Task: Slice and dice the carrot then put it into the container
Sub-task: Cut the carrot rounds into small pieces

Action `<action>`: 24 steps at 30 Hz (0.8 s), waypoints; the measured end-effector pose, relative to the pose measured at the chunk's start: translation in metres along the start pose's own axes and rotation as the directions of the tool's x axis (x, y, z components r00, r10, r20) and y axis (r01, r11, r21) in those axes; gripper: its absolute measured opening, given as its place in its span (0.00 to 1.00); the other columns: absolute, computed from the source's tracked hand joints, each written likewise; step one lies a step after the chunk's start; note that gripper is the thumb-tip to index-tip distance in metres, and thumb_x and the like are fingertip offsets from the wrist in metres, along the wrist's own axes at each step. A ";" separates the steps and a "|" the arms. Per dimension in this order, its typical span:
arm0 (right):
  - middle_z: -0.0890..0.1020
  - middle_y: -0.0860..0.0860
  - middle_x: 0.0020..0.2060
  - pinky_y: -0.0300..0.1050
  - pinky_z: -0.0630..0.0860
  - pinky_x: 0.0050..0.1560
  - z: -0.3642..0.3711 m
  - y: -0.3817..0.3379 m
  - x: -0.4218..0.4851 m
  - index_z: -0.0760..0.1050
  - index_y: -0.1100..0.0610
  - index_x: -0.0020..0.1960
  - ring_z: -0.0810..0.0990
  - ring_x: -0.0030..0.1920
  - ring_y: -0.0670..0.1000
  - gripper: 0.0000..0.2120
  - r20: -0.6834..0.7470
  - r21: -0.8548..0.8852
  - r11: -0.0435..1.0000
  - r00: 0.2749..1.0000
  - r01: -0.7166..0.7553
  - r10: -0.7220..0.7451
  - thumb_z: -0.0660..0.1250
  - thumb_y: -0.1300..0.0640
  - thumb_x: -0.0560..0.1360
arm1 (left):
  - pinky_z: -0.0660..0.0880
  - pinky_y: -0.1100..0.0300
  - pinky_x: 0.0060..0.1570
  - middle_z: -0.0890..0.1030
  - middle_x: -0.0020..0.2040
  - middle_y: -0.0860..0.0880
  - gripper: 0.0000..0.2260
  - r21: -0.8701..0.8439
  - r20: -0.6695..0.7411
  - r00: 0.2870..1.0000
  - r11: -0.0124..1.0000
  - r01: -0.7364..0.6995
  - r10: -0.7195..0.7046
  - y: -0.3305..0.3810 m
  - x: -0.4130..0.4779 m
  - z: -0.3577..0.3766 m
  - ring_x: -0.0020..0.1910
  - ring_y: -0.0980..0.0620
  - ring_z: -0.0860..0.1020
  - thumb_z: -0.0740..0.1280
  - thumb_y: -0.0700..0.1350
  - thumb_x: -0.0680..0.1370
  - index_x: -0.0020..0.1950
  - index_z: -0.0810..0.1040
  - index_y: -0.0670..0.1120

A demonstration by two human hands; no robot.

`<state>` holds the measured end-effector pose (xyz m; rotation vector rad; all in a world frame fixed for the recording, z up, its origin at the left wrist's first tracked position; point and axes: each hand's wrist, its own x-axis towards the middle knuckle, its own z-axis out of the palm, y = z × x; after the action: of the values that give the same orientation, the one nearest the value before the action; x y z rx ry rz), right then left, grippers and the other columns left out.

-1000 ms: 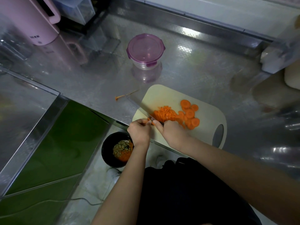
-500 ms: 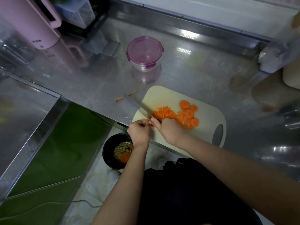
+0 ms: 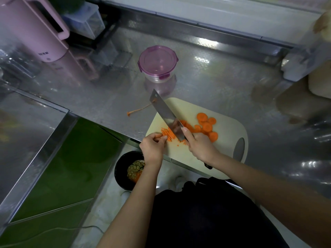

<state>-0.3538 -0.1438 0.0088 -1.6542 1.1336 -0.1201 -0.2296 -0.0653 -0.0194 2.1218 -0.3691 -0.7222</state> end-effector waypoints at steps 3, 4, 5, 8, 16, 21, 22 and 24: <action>0.69 0.45 0.16 0.39 0.61 0.29 -0.009 0.002 -0.004 0.65 0.55 0.26 0.69 0.19 0.41 0.28 -0.019 0.005 1.000 1.000 0.025 -0.025 0.52 0.42 0.81 | 0.78 0.58 0.49 0.82 0.37 0.48 0.10 0.031 0.067 0.995 0.997 -0.070 0.068 -0.004 0.001 -0.005 0.39 0.50 0.80 0.72 0.41 0.72 0.53 0.82 0.42; 0.69 0.46 0.17 0.39 0.62 0.29 -0.012 0.002 -0.005 0.65 0.55 0.27 0.69 0.20 0.41 0.27 -0.024 0.002 0.999 0.999 0.037 -0.037 0.53 0.43 0.81 | 0.76 0.65 0.47 0.81 0.37 0.50 0.11 0.049 0.072 0.993 0.994 -0.098 0.095 -0.004 0.000 -0.008 0.39 0.53 0.79 0.71 0.41 0.73 0.55 0.81 0.42; 0.70 0.47 0.19 0.39 0.63 0.30 -0.016 0.003 -0.005 0.66 0.55 0.27 0.69 0.21 0.42 0.27 -0.030 -0.015 0.999 0.998 0.052 -0.053 0.53 0.43 0.81 | 0.74 0.68 0.44 0.80 0.38 0.51 0.11 0.066 0.049 0.992 0.991 -0.119 0.116 -0.001 -0.002 -0.012 0.39 0.55 0.78 0.70 0.41 0.74 0.57 0.80 0.42; 0.72 0.48 0.26 0.44 0.67 0.37 -0.027 0.009 -0.006 0.68 0.54 0.30 0.73 0.29 0.47 0.24 -0.032 -0.152 0.979 0.989 0.135 -0.141 0.55 0.43 0.80 | 0.71 0.62 0.44 0.77 0.40 0.52 0.08 0.062 -0.134 0.981 0.990 -0.130 0.138 0.012 -0.007 -0.029 0.41 0.52 0.76 0.65 0.42 0.77 0.54 0.77 0.41; 0.72 0.46 0.29 0.44 0.58 0.31 -0.049 0.014 -0.018 0.64 0.51 0.34 0.74 0.36 0.53 0.20 0.126 -0.636 0.677 0.915 0.371 -0.383 0.61 0.37 0.74 | 0.69 0.69 0.41 0.74 0.40 0.53 0.05 -0.039 -0.274 0.823 0.849 -0.527 0.498 0.059 -0.018 -0.056 0.38 0.60 0.72 0.66 0.36 0.75 0.45 0.74 0.46; 0.73 0.47 0.27 0.40 0.55 0.28 -0.048 0.023 -0.017 0.66 0.52 0.32 0.76 0.33 0.51 0.23 0.253 -0.730 0.453 0.818 0.512 -0.516 0.62 0.33 0.72 | 0.66 0.67 0.54 0.77 0.51 0.53 0.11 0.189 0.333 0.794 0.789 -0.585 0.509 0.062 -0.007 -0.037 0.53 0.54 0.73 0.72 0.43 0.73 0.55 0.79 0.46; 0.73 0.47 0.25 0.39 0.53 0.27 -0.047 0.027 -0.016 0.68 0.52 0.30 0.75 0.28 0.50 0.24 0.251 -0.746 0.393 0.773 0.538 -0.582 0.61 0.33 0.71 | 0.67 0.64 0.58 0.78 0.55 0.50 0.15 0.211 0.433 0.774 0.783 -0.586 0.462 0.061 -0.005 -0.033 0.56 0.53 0.73 0.73 0.45 0.72 0.58 0.79 0.46; 0.73 0.46 0.21 0.36 0.54 0.26 -0.046 0.029 -0.016 0.71 0.51 0.27 0.73 0.23 0.48 0.25 0.230 -0.772 0.328 0.720 0.545 -0.655 0.56 0.31 0.69 | 0.68 0.58 0.61 0.79 0.58 0.47 0.20 0.265 0.576 0.725 0.753 -0.602 0.377 0.060 -0.001 -0.024 0.59 0.50 0.74 0.74 0.47 0.70 0.61 0.78 0.46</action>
<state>-0.4064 -0.1632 0.0122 -2.9269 0.5575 -0.2072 -0.2161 -0.0856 0.0402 2.0469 -1.4658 -0.8971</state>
